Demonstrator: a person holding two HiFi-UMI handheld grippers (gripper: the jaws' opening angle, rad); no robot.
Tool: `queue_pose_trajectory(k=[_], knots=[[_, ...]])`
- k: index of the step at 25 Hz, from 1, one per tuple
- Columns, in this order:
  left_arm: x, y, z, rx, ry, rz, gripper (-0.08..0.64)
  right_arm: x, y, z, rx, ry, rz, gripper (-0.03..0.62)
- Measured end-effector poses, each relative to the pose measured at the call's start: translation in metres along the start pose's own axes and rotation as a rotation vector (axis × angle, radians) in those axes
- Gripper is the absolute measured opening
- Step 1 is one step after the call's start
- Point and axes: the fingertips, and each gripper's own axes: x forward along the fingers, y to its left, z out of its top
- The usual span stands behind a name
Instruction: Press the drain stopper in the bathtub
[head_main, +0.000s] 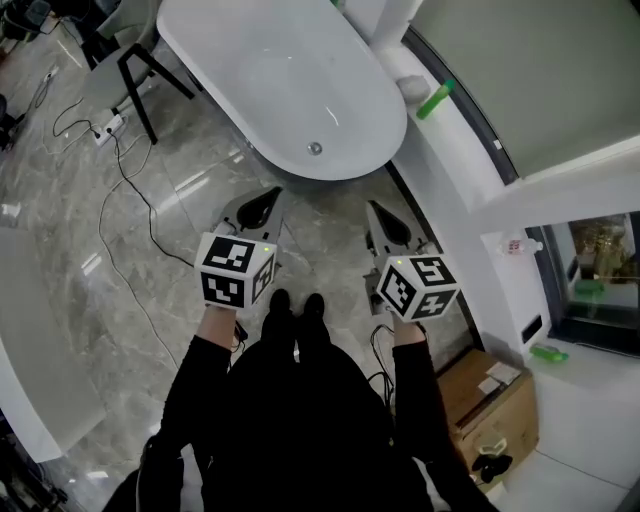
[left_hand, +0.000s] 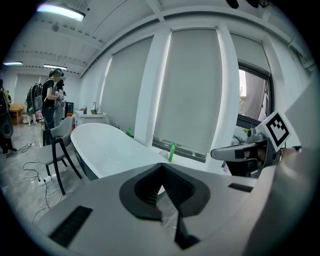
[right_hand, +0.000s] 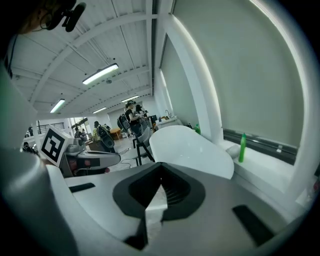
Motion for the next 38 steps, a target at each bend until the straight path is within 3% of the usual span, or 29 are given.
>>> queue_pose_trajectory(k=[15,21,29,38], knots=[[-0.006,0.029,0.012,0.018,-0.014,-0.059,0.005,-0.002,-0.003,0.027,0.054,-0.061,-0.139,0.002],[0.011,0.032,0.013,0.009,-0.014,-0.054,0.005,0.006,-0.017,0.032,0.062,-0.062,-0.138,0.002],[0.064,0.04,0.021,-0.003,0.007,-0.026,0.005,0.041,-0.061,0.056,0.06,-0.058,-0.104,0.002],[0.155,0.061,0.026,-0.043,0.074,0.034,0.005,0.105,-0.137,0.08,0.071,0.013,-0.064,0.002]])
